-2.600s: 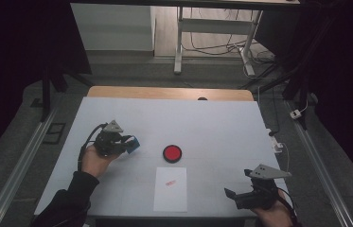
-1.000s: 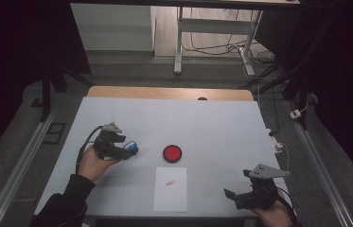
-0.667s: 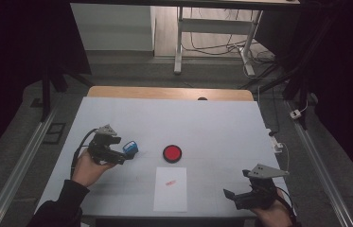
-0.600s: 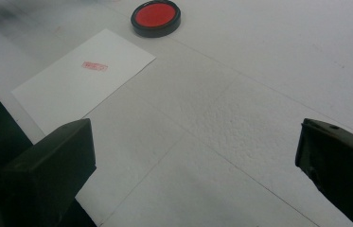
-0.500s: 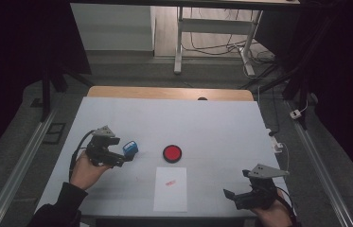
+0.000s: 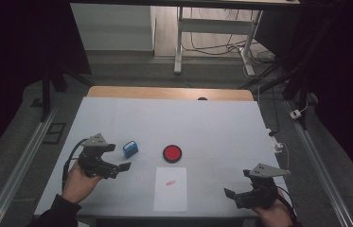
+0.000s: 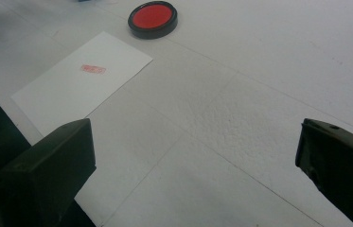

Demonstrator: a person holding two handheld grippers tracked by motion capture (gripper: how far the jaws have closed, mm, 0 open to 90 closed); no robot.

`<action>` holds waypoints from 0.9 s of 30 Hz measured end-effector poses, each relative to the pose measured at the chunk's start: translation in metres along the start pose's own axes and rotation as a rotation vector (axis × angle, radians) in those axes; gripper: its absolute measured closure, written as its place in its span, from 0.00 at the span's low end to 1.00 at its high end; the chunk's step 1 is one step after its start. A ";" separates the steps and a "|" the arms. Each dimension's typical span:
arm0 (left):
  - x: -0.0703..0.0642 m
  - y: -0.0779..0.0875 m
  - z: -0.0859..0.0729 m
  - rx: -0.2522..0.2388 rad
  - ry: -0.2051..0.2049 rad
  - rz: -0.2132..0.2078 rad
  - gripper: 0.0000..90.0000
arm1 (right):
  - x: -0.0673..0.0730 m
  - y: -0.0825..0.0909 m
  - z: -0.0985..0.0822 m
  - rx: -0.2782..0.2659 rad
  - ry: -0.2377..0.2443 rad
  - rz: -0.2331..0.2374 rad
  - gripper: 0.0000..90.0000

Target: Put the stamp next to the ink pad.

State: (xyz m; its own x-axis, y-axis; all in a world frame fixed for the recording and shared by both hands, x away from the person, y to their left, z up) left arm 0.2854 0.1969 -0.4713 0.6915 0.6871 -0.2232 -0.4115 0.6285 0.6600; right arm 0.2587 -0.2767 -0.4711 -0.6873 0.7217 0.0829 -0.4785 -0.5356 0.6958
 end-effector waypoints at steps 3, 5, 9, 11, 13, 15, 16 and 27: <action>-0.004 0.006 -0.005 -0.008 0.002 -0.001 0.00 | 0.000 0.000 0.000 0.000 -0.003 -0.003 0.00; -0.006 0.009 -0.009 -0.016 0.004 0.000 0.00 | -0.001 0.000 0.000 0.000 -0.004 -0.002 0.00; -0.009 0.016 -0.015 -0.028 0.009 0.005 0.00 | 0.000 0.000 0.000 0.001 -0.004 -0.003 0.00; -0.010 0.020 -0.020 -0.029 0.014 0.005 0.00 | 0.000 0.000 0.000 0.001 -0.004 -0.002 0.00; -0.011 0.024 -0.024 -0.033 0.018 0.009 0.00 | -0.001 0.000 0.000 0.001 -0.004 0.000 0.00; -0.013 0.028 -0.029 -0.035 0.023 0.014 0.00 | -0.001 0.000 0.000 0.000 -0.005 0.003 0.00; -0.013 0.031 -0.031 -0.038 0.025 0.019 0.00 | -0.001 0.000 0.000 0.000 -0.005 0.003 0.00; -0.018 0.050 -0.060 -0.017 0.051 0.077 0.00 | 0.000 -0.001 0.000 0.003 -0.003 0.002 0.00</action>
State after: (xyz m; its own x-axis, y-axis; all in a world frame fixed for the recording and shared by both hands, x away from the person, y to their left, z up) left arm 0.2166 0.2376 -0.4776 0.6263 0.7511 -0.2089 -0.4729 0.5790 0.6642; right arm 0.2595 -0.2764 -0.4715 -0.6863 0.7222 0.0862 -0.4755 -0.5352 0.6982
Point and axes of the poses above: each handheld gripper's, and its own axes: y roughly backward along the jaws, z roughly out of its top, x roughly to its left, the point moved 2 cm from there along -y, roughly forward along the jaws, and after that the axes turned 4 degrees about x, right-handed, at the moved point
